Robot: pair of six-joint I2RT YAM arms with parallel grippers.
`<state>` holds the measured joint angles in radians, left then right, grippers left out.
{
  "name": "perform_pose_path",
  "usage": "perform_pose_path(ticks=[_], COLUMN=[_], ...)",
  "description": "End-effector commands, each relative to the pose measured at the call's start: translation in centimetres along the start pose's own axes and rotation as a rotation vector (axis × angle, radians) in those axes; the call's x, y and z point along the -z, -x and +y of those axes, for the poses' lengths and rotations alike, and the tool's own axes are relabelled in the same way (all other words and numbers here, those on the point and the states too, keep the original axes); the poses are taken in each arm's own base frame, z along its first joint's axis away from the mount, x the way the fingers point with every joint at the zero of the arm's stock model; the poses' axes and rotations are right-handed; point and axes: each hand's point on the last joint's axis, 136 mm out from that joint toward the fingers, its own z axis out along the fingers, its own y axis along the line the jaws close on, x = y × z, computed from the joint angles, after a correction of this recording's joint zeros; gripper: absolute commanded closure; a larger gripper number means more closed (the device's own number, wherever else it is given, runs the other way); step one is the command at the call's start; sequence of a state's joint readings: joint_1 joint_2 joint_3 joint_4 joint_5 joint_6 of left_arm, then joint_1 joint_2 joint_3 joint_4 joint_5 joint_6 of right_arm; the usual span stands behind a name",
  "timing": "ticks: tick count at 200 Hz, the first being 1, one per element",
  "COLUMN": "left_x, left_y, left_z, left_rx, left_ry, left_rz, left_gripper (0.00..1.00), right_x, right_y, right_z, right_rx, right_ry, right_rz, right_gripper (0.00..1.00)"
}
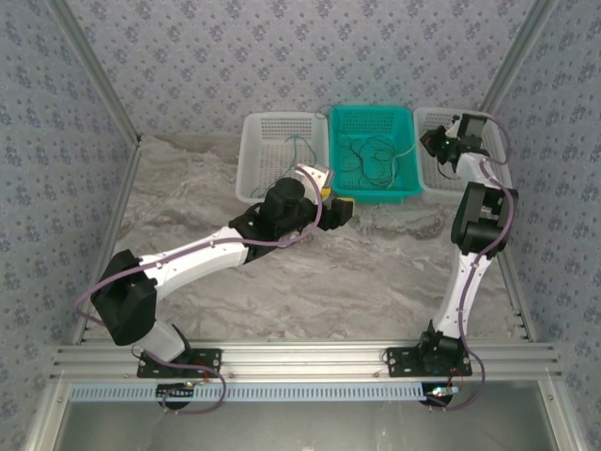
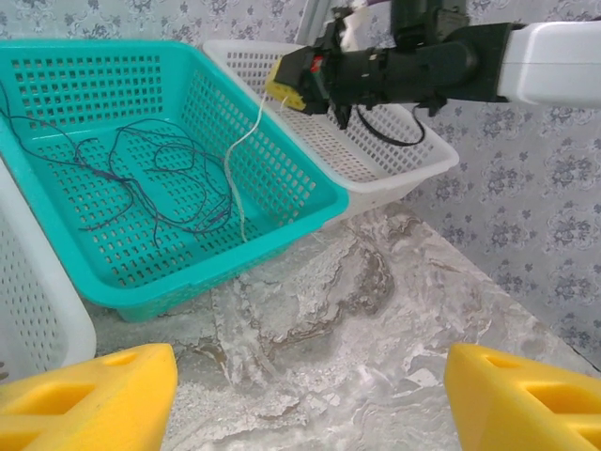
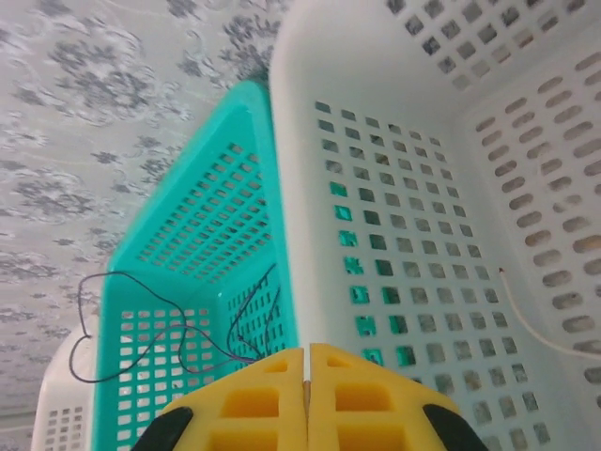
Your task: Untangle the cables
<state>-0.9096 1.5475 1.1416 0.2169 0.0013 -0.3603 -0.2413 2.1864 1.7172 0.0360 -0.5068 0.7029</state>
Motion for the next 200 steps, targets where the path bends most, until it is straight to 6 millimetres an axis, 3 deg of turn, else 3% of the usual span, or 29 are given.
perform_pose_path(ticks=[1, 24, 41, 72, 116, 136, 168, 185, 200], left_x=[0.7, 0.7, 0.7, 0.6, 0.4, 0.3, 0.4, 0.4, 0.1], left_y=[1.5, 1.4, 1.1, 0.5, -0.2, -0.2, -0.1, -0.2, -0.3], left_z=[-0.1, -0.1, 0.2, 0.6, 1.1, 0.9, 0.6, 0.7, 0.9], left_rx=[0.0, -0.004, -0.008, 0.004, 0.032, 0.035, 0.041, 0.045, 0.056], left_ry=[0.003, 0.007, 0.013, 0.025, 0.033, 0.025, 0.007, 0.009, 0.007], left_rz=[-0.052, -0.046, -0.039, -0.029, -0.029, -0.03, -0.026, -0.034, -0.035], left_gripper=[0.24, 0.24, 0.24, 0.24, 0.24, 0.24, 0.24, 0.24, 0.24], right_x=[4.9, 7.1, 8.4, 9.5, 11.4, 13.2, 15.2, 15.2, 13.7], right_y=[7.4, 10.1, 11.2, 11.7, 12.7, 12.9, 14.0, 13.8, 13.2], right_z=[4.5, 3.0, 2.1, -0.4, -3.1, -5.0, -7.9, -8.9, -9.3], right_rx=[0.007, -0.021, 0.082, 0.422, 0.786, 0.806, 0.795, 0.804, 0.875], right_ry=[0.126, 0.115, 0.016, -0.399, -1.03, -1.221, -1.316, -1.269, -1.194], right_rz=[-0.302, -0.477, -0.587, -0.693, -0.707, -0.719, -0.702, -0.649, -0.548], right_gripper=[1.0, 1.0, 1.0, 1.0, 1.0, 1.0, 1.0, 1.0, 1.0])
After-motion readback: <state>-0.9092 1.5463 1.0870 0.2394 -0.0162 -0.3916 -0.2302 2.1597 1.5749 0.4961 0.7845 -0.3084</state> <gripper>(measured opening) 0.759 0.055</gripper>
